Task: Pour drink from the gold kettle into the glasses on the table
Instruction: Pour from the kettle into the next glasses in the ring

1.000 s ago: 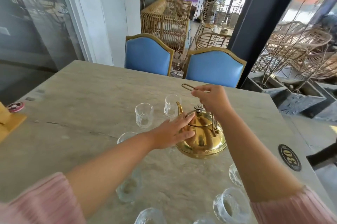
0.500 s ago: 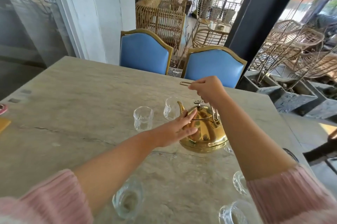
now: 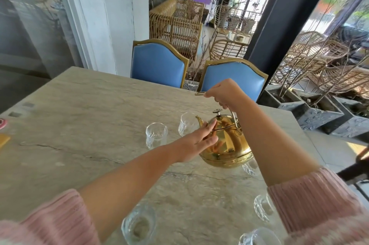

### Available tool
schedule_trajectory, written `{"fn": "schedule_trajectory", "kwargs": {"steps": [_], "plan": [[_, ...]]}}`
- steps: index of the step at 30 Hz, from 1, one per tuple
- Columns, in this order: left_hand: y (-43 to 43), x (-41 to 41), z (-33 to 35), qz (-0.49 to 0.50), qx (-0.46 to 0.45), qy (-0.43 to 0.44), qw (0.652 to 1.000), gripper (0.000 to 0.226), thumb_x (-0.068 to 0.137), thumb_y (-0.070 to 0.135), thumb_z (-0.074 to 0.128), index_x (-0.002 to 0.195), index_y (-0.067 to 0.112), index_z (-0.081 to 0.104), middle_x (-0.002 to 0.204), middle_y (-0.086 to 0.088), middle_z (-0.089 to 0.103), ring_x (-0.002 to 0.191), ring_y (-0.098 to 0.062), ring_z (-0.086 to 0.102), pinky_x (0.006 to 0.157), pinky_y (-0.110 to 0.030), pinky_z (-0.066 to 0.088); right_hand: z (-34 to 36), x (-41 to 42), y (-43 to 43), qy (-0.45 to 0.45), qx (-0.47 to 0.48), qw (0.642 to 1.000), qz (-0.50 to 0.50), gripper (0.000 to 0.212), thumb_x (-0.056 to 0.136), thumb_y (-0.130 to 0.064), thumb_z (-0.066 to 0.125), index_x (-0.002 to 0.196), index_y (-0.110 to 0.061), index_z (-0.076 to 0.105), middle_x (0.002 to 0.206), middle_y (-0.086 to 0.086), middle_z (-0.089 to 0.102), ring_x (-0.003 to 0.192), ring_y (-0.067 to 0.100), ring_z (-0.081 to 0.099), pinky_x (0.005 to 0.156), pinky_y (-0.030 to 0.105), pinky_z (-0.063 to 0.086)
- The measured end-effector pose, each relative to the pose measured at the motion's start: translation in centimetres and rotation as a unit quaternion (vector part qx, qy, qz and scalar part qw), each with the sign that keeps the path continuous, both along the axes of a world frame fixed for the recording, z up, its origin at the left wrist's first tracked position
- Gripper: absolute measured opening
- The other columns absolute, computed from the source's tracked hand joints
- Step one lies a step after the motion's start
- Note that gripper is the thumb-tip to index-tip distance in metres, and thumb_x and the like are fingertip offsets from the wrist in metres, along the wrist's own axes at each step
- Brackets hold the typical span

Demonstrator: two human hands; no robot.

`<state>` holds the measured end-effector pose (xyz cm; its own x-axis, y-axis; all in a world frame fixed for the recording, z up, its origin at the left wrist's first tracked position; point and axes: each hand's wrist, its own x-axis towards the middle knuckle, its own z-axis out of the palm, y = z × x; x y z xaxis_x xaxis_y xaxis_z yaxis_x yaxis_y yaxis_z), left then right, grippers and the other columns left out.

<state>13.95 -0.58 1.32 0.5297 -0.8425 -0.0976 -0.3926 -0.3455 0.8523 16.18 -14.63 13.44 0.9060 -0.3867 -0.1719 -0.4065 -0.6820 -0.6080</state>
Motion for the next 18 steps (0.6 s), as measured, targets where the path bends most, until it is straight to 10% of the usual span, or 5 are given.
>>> {"fn": "schedule_trajectory", "kwargs": {"steps": [18], "plan": [[-0.7, -1.4, 1.9, 0.007, -0.009, 0.007, 1.000, 0.067, 0.086, 0.071, 0.023, 0.145, 0.051, -0.001, 0.160, 0.011, -0.002, 0.147, -0.010, 0.001, 0.119, -0.040, 0.007, 2.1, -0.7, -0.7, 0.037, -0.048, 0.998, 0.029, 0.038, 0.088, -0.026, 0.065, 0.103, 0.009, 0.066, 0.068, 0.015, 0.053, 0.047, 0.020, 0.044, 0.050, 0.026, 0.039]]}}
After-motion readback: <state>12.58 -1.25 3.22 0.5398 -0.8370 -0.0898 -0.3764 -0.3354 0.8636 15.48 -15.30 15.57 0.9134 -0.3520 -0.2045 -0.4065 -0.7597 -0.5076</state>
